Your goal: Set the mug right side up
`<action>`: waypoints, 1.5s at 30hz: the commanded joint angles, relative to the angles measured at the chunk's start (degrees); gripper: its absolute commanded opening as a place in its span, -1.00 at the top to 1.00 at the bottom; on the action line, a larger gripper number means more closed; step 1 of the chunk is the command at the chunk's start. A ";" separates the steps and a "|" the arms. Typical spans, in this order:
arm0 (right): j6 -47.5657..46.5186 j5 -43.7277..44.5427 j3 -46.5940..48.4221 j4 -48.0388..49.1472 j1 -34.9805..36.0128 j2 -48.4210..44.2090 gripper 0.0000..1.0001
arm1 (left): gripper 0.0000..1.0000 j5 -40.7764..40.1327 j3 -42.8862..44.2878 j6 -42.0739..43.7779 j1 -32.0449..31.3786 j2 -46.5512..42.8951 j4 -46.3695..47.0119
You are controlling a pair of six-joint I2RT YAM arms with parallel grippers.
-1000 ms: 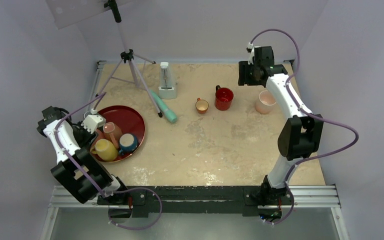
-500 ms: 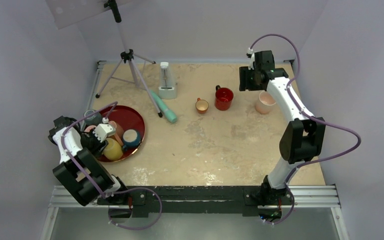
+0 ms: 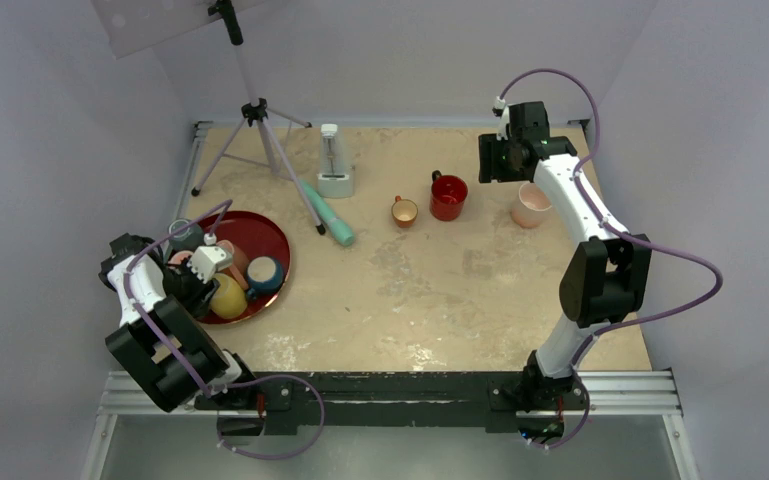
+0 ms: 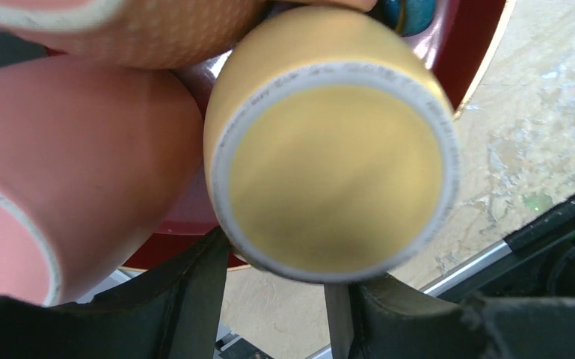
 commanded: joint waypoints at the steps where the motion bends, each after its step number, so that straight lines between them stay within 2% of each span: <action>1: -1.14 -0.90 0.03 0.88 0.40 -0.45 -0.25 | 0.00 -1.39 -2.82 -1.95 -0.23 2.69 7.79; 3: -1.11 -0.90 -0.14 0.84 0.47 -0.73 -0.25 | 0.10 -0.89 -3.60 -2.51 -0.20 3.24 9.13; 5: -1.13 -0.89 -0.32 0.84 0.57 -0.93 -0.25 | 0.28 0.71 -3.77 -3.36 -0.15 3.03 9.69; 7: -1.12 -0.93 -0.61 0.93 0.62 -1.24 -0.25 | 0.53 2.01 -3.61 -4.33 -0.18 2.22 9.57; 10: -1.05 -0.83 -1.46 1.08 0.75 -1.75 -0.25 | 1.00 3.59 -2.95 -5.91 -0.22 0.90 7.53; 15: -0.68 -1.15 -3.32 1.88 0.94 -2.61 -0.25 | 1.00 4.92 -1.37 -9.11 -0.21 -0.09 3.65; 18: -0.63 -1.29 -4.16 2.41 1.06 -2.90 -0.25 | 1.00 5.20 -2.31 -9.66 -0.16 -0.24 4.70; 21: -0.84 -1.48 -4.58 2.64 1.15 -2.77 -0.25 | 0.21 4.94 -3.89 -11.93 -0.20 -0.02 9.92; 23: -0.95 -1.59 -4.65 2.60 1.15 -2.52 -0.25 | 0.04 5.76 -4.16 -12.66 -0.23 -0.16 11.28; 25: -1.03 -1.68 -4.67 2.60 1.28 -2.52 -0.25 | 0.01 6.95 -4.46 -13.46 -0.31 -0.35 12.44; 27: -0.94 -1.76 -4.61 2.68 1.32 -2.54 -0.25 | 0.05 7.68 -4.69 -14.73 -0.48 -0.27 13.75; 29: -0.94 -1.85 -4.53 2.54 1.35 -2.45 -0.25 | 0.24 7.93 -4.70 -15.11 -0.69 0.26 14.27; 31: -1.02 -1.65 -4.47 2.34 1.45 -2.60 -0.24 | 0.52 7.80 -4.85 -14.93 -0.68 1.06 14.39; 33: -1.03 -1.55 -4.50 2.33 1.43 -2.86 -0.25 | 0.98 7.63 -4.96 -14.44 -0.71 1.62 13.88; 38: -0.64 -1.51 -5.04 2.05 1.70 -3.86 -0.25 | 1.00 8.52 -2.76 -16.03 -0.71 0.02 7.85; 45: 2.62 -2.78 -5.58 2.18 5.20 -7.40 -0.24 | 1.00 12.44 7.03 -28.71 -0.70 -0.95 -4.38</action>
